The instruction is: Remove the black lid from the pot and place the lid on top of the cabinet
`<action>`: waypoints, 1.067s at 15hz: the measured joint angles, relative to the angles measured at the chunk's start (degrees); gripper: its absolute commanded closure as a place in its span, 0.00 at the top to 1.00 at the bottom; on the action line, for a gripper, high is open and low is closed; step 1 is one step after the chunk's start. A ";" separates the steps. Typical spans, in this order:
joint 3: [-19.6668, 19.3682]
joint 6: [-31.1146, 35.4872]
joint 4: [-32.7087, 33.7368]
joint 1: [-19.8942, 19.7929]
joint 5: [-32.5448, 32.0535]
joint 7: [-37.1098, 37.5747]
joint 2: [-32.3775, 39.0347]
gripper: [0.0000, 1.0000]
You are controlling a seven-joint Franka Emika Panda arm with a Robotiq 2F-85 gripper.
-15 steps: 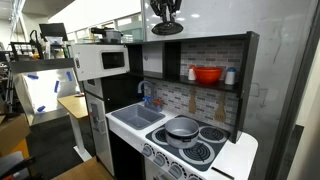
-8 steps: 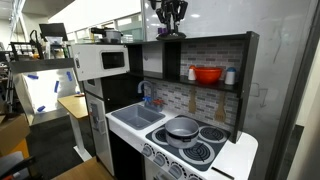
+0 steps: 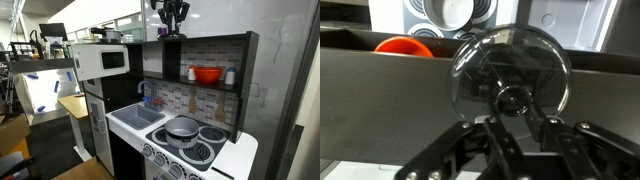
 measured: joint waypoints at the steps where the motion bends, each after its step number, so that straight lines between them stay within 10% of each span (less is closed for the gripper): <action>1: 0.00 -0.10 0.42 -0.06 0.03 0.04 0.25 0.64; 6: -0.08 -1.91 2.41 -0.15 0.03 0.54 1.09 0.99; 16: -1.52 -8.67 3.70 -1.29 -0.07 2.48 -4.62 1.00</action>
